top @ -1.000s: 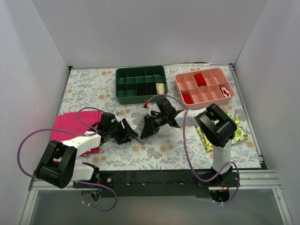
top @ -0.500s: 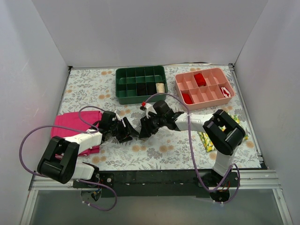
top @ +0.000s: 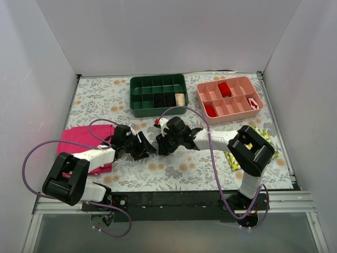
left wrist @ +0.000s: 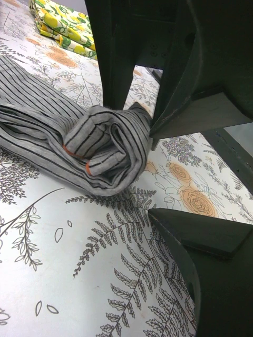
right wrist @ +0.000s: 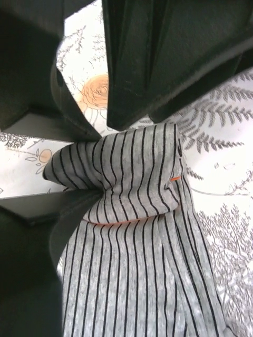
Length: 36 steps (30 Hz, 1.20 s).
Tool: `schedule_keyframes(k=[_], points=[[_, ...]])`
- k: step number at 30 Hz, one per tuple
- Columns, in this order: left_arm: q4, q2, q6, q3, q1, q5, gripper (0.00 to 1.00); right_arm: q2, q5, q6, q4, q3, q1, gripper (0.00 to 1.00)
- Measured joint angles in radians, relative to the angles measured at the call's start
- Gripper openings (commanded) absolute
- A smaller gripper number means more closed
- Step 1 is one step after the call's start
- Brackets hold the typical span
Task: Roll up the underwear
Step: Roll the underwear to the center of the board.
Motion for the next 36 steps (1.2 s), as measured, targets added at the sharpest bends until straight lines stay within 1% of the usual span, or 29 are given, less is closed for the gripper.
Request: schedule_keyframes(k=[2, 3, 6, 10, 14, 16, 22, 25, 29, 36], points=[[0.0, 0.0, 0.0, 0.0, 0.0, 0.0, 0.56, 0.0, 0.024, -0.011, -0.005, 0.004, 0.001, 0.27], [0.0, 0.0, 0.0, 0.0, 0.0, 0.0, 0.56, 0.0, 0.033, -0.013, -0.006, 0.005, 0.002, 0.2], [0.0, 0.0, 0.001, 0.001, 0.0, 0.001, 0.56, -0.004, 0.042, -0.025, -0.006, 0.005, 0.002, 0.11], [-0.011, -0.004, 0.005, 0.006, 0.0, -0.002, 0.56, -0.011, 0.043, -0.033, -0.007, 0.005, 0.002, 0.04], [-0.062, -0.031, 0.018, 0.015, -0.001, -0.024, 0.6, -0.016, 0.014, -0.044, -0.01, 0.005, 0.002, 0.03], [-0.102, -0.068, 0.026, 0.018, -0.001, -0.044, 0.61, -0.016, -0.029, -0.053, -0.014, 0.005, -0.002, 0.03], [-0.167, -0.198, 0.043, 0.029, -0.001, -0.069, 0.62, -0.015, -0.201, -0.063, -0.068, 0.02, -0.01, 0.04], [-0.171, -0.218, 0.046, 0.026, -0.001, -0.068, 0.62, -0.004, -0.283, -0.06, -0.08, 0.041, -0.021, 0.04], [-0.169, -0.233, 0.045, -0.008, -0.001, -0.061, 0.62, 0.04, -0.39, -0.051, -0.081, 0.073, -0.06, 0.05], [-0.17, -0.311, 0.039, -0.076, -0.001, -0.053, 0.63, 0.173, -0.548, -0.049, -0.121, 0.151, -0.118, 0.07]])
